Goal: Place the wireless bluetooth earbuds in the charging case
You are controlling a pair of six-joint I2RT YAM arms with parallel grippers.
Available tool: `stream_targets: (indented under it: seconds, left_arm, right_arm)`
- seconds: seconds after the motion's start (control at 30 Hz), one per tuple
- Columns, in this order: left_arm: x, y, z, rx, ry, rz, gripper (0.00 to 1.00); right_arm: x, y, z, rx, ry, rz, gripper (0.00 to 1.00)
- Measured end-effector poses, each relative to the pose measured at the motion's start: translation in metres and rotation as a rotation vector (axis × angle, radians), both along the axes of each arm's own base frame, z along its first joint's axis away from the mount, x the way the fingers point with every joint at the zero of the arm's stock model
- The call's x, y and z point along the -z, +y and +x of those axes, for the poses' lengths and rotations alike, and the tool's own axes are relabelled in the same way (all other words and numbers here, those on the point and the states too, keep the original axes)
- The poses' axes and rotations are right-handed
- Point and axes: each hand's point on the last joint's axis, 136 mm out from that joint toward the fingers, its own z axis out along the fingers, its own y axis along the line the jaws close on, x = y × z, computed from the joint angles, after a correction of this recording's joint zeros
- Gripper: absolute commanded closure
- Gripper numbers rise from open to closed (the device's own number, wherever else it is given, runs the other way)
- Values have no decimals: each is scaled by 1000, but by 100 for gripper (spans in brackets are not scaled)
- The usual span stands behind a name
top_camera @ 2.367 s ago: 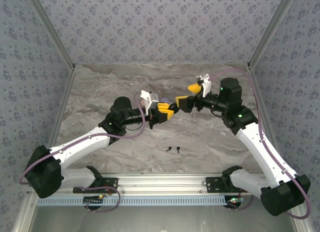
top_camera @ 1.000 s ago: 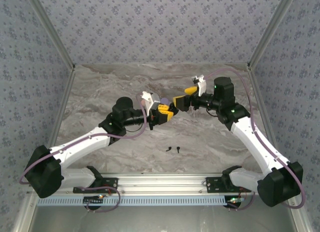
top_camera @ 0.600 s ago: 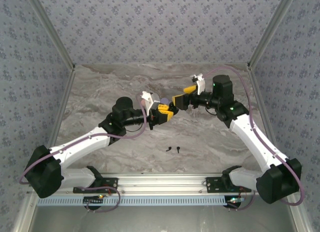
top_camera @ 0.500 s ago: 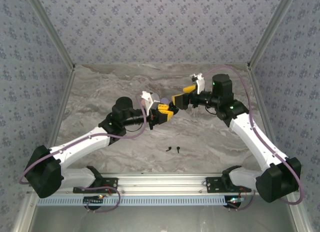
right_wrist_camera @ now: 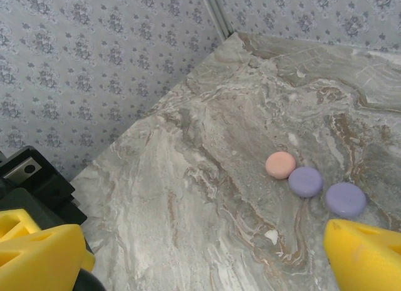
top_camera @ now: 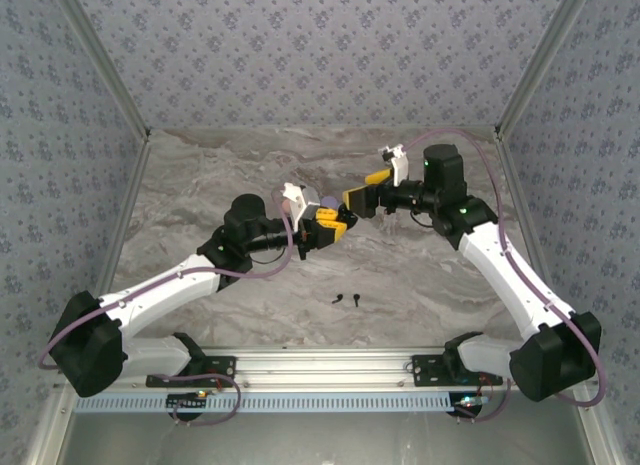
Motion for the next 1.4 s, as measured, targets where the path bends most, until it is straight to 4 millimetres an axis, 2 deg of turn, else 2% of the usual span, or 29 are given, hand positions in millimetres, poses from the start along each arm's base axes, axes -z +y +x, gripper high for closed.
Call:
stream_targets:
  seconds: [0.33, 0.4, 0.5, 0.63, 0.8, 1.07, 1.17, 1.4]
  left_arm:
    - [-3, 1, 2, -10, -121, 15, 100]
    - [-5, 3, 0, -10, -165, 19, 100]
    - [-12, 6, -3, -16, -240, 23, 100]
    - [-21, 12, -6, -33, -318, 33, 100]
    - [-25, 19, -6, -60, -369, 55, 100]
    - [-28, 27, -4, -109, -397, 67, 100]
    - [-26, 29, -3, -122, -393, 76, 100]
    - [-27, 31, -1, -138, -394, 76, 100]
  right_arm:
    - [-45, -27, -23, 55, -128, 32, 0]
    - [-48, -31, -28, 59, -151, 28, 0]
    - [-39, -41, -32, 87, -141, 16, 0]
    - [-10, -52, -32, 143, -50, -24, 0]
    - [51, -57, -43, 208, 155, -114, 2]
    - [161, -41, -92, 227, 517, -315, 18]
    - [191, -38, -107, 245, 612, -402, 21]
    - [237, -30, -122, 262, 727, -558, 31]
